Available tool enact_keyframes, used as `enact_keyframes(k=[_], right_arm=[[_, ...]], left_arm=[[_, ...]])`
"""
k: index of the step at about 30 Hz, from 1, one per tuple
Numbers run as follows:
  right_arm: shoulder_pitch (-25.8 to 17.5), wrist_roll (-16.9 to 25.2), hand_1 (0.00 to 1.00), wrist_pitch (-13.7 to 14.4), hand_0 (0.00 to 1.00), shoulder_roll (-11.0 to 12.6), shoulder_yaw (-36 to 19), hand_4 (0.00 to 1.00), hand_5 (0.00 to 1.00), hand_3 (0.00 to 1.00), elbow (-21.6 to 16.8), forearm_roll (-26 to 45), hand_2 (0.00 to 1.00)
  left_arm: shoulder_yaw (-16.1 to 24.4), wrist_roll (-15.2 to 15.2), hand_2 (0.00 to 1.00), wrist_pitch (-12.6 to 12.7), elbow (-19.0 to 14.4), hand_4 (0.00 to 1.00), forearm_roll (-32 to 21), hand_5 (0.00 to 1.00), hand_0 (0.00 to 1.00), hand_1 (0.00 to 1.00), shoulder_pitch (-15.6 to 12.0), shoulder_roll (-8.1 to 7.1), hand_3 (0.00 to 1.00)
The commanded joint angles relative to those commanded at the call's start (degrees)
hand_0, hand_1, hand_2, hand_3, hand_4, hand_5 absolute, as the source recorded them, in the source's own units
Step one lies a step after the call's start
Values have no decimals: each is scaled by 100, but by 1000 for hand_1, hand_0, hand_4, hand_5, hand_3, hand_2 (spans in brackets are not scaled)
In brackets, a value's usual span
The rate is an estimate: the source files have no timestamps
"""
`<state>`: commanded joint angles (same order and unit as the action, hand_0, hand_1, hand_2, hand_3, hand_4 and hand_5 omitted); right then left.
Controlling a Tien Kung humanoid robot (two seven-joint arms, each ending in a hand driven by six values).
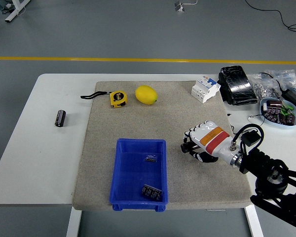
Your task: Pick up the battery,place it into the box
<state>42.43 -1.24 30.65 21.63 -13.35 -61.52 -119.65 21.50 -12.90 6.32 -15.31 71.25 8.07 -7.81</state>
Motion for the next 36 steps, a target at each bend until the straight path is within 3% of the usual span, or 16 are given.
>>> enact_keyframes(k=[14, 22, 30, 31, 32, 36], right_arm=[[193, -207, 428, -98, 260, 81, -248, 683, 110, 486, -822, -340, 478], [266, -453, 429, -312, 263, 144, -48, 688, 110, 488, -1902, -670, 479], [367, -537, 435, -608, 271, -25, 374, 703, 121, 491, -2622, -875, 484], [389, -538, 435, -659, 271, -55, 424, 703, 121, 491, -2657, -885, 484], [412, -540, 498, -710, 342, -83, 471, 767, 167, 521, -2686, -888, 543], [512, -535, 498, -976, 342, -218, 604, 767, 167, 521, -2660, -844, 543]], left_arm=[[11, -2, 708, -7, 14, 640, -1, 655, 688, 668, -5, -35, 621], [37, -23, 709, -11, 23, 639, 26, 654, 687, 668, -35, -46, 621], [38, -31, 709, -6, 32, 639, 18, 654, 689, 667, -64, -49, 620], [40, -31, 709, -5, 33, 639, 20, 654, 689, 667, -68, -51, 620], [42, -32, 708, -4, 33, 640, 19, 652, 689, 666, -72, -52, 621], [50, -33, 708, -8, 33, 640, 32, 652, 689, 666, -84, -60, 621]])
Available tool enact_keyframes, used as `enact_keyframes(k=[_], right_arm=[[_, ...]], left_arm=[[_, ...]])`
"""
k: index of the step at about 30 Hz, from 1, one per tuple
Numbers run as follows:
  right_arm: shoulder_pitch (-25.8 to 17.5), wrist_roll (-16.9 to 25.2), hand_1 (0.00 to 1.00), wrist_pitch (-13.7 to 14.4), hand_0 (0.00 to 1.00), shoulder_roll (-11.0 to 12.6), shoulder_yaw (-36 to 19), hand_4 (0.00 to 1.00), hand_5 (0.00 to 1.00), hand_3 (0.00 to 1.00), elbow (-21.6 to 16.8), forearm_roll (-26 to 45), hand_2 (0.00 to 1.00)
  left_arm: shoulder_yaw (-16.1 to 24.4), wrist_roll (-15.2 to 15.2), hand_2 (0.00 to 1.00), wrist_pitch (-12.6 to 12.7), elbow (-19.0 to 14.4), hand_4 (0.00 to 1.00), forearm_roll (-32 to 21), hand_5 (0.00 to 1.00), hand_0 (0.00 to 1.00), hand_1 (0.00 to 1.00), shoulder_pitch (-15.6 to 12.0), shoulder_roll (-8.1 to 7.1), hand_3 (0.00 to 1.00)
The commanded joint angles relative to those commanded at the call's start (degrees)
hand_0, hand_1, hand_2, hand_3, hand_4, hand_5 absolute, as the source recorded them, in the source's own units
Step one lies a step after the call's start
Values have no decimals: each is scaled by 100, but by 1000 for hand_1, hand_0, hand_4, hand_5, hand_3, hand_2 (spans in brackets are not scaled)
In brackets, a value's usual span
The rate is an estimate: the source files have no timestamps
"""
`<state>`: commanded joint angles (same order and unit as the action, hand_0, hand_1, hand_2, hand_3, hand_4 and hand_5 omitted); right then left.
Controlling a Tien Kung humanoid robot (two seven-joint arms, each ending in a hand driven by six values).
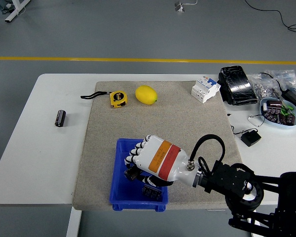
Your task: Pick up the battery,place it into the box
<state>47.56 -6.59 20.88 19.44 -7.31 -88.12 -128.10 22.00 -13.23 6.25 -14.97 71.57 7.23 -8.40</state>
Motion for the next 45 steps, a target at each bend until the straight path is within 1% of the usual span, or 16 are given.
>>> enact_keyframes(k=[1, 2, 7, 8, 13, 14, 20, 25, 26, 30, 34, 38, 41, 45], right_arm=[[14, 11, 498, -24, 342, -22, 14, 767, 167, 521, 25, 23, 543], [44, 50, 605, -47, 491, -60, 40, 863, 226, 605, 86, 72, 672], [103, 95, 605, -66, 491, -113, 65, 863, 226, 605, 231, 129, 672], [109, 100, 662, -71, 575, -111, 61, 900, 232, 733, 246, 151, 750], [137, 170, 662, -69, 575, -42, -16, 900, 232, 733, 281, 232, 750], [138, 170, 665, -65, 593, -29, -41, 917, 234, 791, 282, 235, 768], [155, 176, 665, -12, 597, 49, -308, 912, 229, 793, 331, 285, 770], [183, 160, 665, 3, 597, 117, -720, 912, 229, 793, 346, 313, 770], [187, 156, 663, 12, 600, 134, -816, 931, 255, 795, 340, 312, 769], [196, 152, 663, 44, 600, 192, -1183, 931, 255, 795, 355, 356, 769], [159, 155, 659, 77, 596, 252, -1510, 944, 270, 793, 435, 433, 766], [87, 154, 658, 135, 593, 364, -1931, 945, 275, 790, 624, 627, 765], [44, 177, 658, 238, 593, 442, -2170, 945, 275, 790, 810, 878, 765], [-89, 445, 660, 665, 602, 527, -2258, 949, 293, 771, 1240, 1812, 766]], left_arm=[[1, 0, 708, -2, 0, 640, 3, 652, 689, 666, -1, -2, 621], [3, 0, 707, -4, 1, 640, 8, 653, 689, 665, -2, -7, 621], [36, -10, 707, -10, 4, 640, 51, 653, 689, 665, -3, -18, 621], [36, -11, 707, -10, 3, 639, 50, 651, 689, 663, -2, -20, 620], [62, -23, 707, -27, 1, 639, 93, 651, 689, 663, 12, -36, 620], [67, -24, 707, -27, 2, 640, 101, 650, 688, 660, 11, -37, 620], [72, -22, 707, -27, 3, 640, 107, 651, 688, 660, 18, -35, 619], [43, -4, 707, -24, 3, 640, 62, 651, 688, 660, 43, -34, 619], [40, 0, 707, -24, 4, 640, 55, 650, 689, 661, 46, -34, 620], [45, 8, 707, -28, 6, 640, 53, 650, 689, 661, 60, -33, 620], [45, 9, 708, -38, 6, 641, 51, 650, 689, 661, 72, -30, 620], [35, 14, 710, -44, 4, 641, 32, 650, 689, 665, 68, -24, 619], [38, 15, 710, -45, 5, 641, 24, 650, 689, 665, 56, -21, 619], [26, 17, 711, -61, 4, 641, 13, 650, 689, 665, 56, -19, 620]])
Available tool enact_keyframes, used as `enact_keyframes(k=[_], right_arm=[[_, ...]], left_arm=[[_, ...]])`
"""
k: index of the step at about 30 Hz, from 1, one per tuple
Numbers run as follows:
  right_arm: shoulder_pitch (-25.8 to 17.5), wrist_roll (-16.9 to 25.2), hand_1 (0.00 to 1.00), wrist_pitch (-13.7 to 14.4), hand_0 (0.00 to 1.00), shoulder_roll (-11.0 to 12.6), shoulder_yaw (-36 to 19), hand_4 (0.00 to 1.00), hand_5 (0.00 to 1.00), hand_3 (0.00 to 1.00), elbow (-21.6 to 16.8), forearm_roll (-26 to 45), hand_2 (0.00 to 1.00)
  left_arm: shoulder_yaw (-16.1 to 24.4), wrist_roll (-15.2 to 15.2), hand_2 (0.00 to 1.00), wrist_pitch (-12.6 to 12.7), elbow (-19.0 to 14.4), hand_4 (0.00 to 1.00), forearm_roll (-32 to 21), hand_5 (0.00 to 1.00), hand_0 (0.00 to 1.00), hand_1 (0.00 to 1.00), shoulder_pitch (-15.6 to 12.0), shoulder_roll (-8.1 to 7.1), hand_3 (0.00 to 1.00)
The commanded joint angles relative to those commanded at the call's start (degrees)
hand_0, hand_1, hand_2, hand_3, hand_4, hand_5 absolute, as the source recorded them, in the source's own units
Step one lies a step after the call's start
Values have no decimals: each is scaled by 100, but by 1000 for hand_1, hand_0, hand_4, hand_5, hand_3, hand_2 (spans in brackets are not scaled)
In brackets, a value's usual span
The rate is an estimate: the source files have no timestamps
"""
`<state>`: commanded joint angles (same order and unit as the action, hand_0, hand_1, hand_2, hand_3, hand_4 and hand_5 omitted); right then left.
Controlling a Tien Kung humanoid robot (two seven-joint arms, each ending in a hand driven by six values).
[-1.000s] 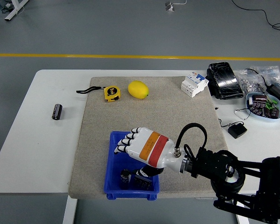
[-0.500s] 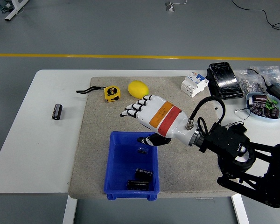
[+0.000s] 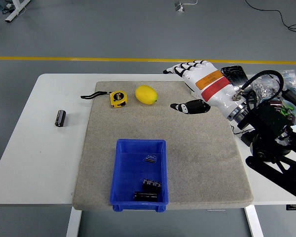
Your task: Pick up the battery,place it into the box
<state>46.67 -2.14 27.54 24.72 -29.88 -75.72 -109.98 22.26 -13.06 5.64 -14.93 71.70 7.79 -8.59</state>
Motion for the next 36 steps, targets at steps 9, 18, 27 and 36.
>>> enact_keyframes(k=[9, 18, 27, 36], right_arm=[[-610, 1430, 715, -100, 664, 266, -415, 998, 538, 804, 377, 2197, 790], [-1309, 1690, 757, -833, 722, 570, -1195, 998, 724, 824, 165, 4357, 811], [-1875, 1798, 782, -1275, 762, 621, -1985, 998, 830, 838, 67, 6538, 824], [-2396, 1844, 827, -1550, 837, 609, -2619, 998, 925, 877, -63, 7806, 843]], left_arm=[[-102, 43, 712, 94, -1, 641, -122, 650, 689, 672, -2, 59, 621], [-284, 117, 711, 197, -15, 639, -262, 651, 689, 675, 71, 130, 621], [-300, 114, 716, 325, 2, 640, -303, 652, 689, 674, 24, 179, 621], [-277, 90, 717, 307, -3, 640, -231, 652, 688, 674, -7, 186, 622]])
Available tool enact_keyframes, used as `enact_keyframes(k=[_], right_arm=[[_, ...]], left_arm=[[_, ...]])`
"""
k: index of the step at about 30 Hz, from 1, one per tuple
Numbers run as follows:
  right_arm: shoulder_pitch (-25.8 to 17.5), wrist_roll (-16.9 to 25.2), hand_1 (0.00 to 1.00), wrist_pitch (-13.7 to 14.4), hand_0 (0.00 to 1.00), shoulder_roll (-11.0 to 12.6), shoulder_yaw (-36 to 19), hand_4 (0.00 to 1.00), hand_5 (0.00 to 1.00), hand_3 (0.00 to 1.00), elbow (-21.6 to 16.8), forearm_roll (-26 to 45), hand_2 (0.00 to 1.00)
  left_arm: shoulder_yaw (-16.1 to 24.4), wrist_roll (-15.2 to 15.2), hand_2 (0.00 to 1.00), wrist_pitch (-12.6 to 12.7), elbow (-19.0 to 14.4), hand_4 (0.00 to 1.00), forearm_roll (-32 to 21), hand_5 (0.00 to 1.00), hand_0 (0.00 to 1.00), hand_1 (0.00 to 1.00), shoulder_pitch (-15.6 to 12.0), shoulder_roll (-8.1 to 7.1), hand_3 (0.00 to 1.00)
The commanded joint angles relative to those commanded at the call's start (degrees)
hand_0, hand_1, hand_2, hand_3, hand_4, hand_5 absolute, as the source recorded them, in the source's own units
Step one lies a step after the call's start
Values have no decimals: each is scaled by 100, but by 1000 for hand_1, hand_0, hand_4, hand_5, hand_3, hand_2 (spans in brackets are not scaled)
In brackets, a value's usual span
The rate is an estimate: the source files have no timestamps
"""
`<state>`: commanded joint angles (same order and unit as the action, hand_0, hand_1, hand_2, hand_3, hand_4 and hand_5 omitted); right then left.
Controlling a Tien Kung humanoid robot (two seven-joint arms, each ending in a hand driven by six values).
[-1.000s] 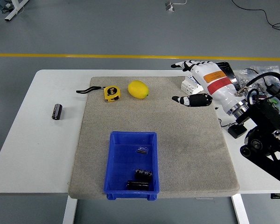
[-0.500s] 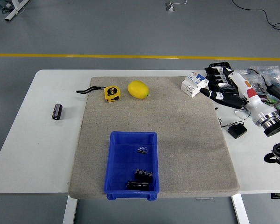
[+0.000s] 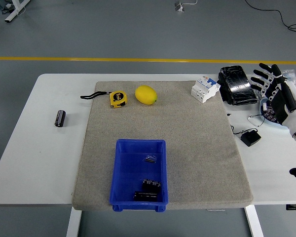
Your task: Pick up the battery,place it into the box
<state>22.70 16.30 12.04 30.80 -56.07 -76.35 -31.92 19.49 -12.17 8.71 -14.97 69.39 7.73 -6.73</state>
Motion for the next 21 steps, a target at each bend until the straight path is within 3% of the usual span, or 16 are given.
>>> enact_keyframes(k=[13, 21], right_arm=[[-837, -29, 830, -78, 841, -414, -852, 998, 909, 873, -251, -433, 845], [-1178, -41, 826, -77, 834, -554, -1196, 998, 928, 862, -416, -569, 842]], left_arm=[[11, 1, 718, 5, -20, 641, 141, 653, 688, 674, 26, 36, 622], [21, 13, 717, -2, -30, 641, 223, 653, 687, 674, 56, 14, 623]])
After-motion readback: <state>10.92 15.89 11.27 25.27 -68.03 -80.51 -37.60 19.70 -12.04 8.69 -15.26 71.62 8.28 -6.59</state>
